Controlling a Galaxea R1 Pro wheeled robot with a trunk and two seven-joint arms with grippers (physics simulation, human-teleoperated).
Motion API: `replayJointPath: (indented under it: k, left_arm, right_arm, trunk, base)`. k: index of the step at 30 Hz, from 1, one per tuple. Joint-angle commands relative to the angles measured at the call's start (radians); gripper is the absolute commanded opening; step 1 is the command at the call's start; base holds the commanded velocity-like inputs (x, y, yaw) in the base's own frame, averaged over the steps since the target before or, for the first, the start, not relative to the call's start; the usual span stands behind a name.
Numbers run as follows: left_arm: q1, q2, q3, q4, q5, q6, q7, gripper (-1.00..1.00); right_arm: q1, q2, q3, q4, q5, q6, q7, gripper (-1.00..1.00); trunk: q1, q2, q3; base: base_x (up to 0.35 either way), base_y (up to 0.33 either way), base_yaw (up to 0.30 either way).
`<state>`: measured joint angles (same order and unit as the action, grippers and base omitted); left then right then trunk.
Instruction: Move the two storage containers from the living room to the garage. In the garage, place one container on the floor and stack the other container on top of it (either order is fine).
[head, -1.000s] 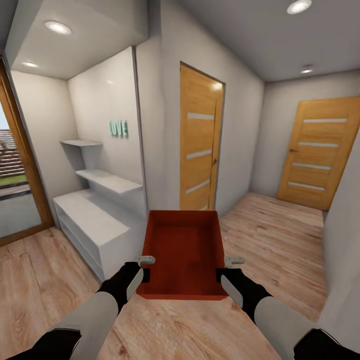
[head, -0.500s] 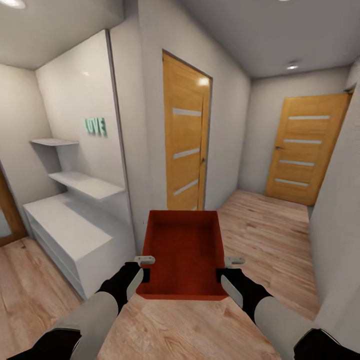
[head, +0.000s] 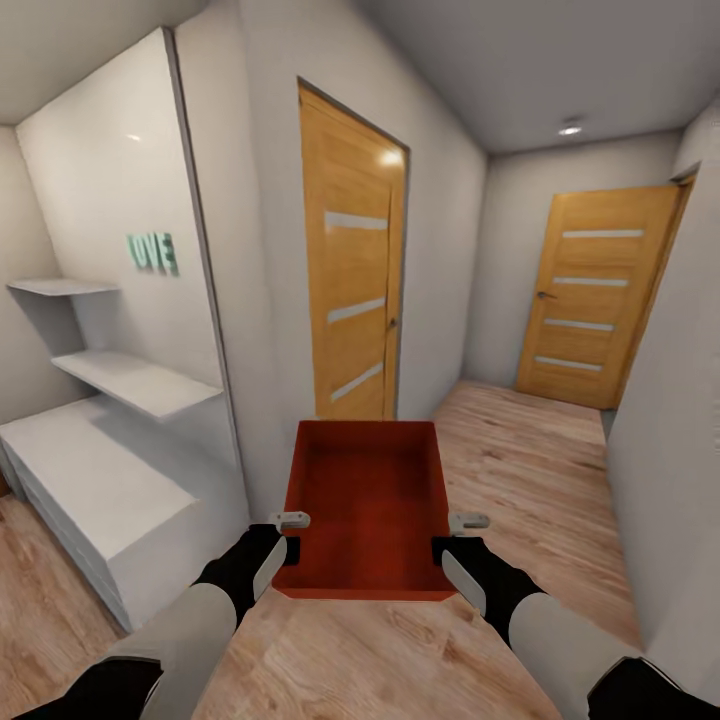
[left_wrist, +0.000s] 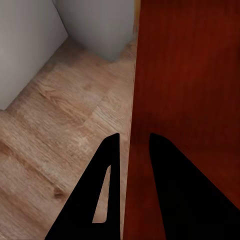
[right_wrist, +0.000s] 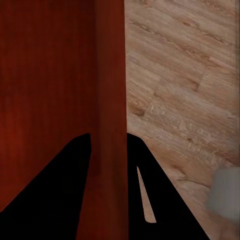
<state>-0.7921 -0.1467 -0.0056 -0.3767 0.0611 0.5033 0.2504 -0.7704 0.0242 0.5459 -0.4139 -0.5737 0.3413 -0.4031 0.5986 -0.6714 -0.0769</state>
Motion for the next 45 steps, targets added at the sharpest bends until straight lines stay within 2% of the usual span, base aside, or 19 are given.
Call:
replayJointPath:
  k: [1, 20, 45]
  left_arm:
    - [0.001, 0.001, -0.007, 0.002, -0.026, 0.012, 0.027, -1.00]
    - [0.001, 0.001, -0.007, 0.002, -0.026, 0.012, 0.027, -1.00]
    - [0.001, 0.001, -0.008, 0.002, -0.026, 0.012, 0.027, -1.00]
  right_arm:
    - [-0.003, -0.001, -0.017, -0.003, 0.026, 0.007, -0.010, -1.00]
    - [-0.003, -0.001, -0.017, -0.003, 0.026, 0.007, -0.010, -1.00]
    - [-0.003, -0.001, -0.017, -0.003, 0.026, 0.007, -0.010, -1.00]
  trunk:
    - [0.001, -0.002, -0.002]
    - [0.001, -0.002, -0.002]
    - [0.001, -0.002, -0.002]
  base:
    - [0.322, 0.000, -0.203]
    - [0.322, 0.000, -0.235]
    - [0.322, 0.000, -0.013]
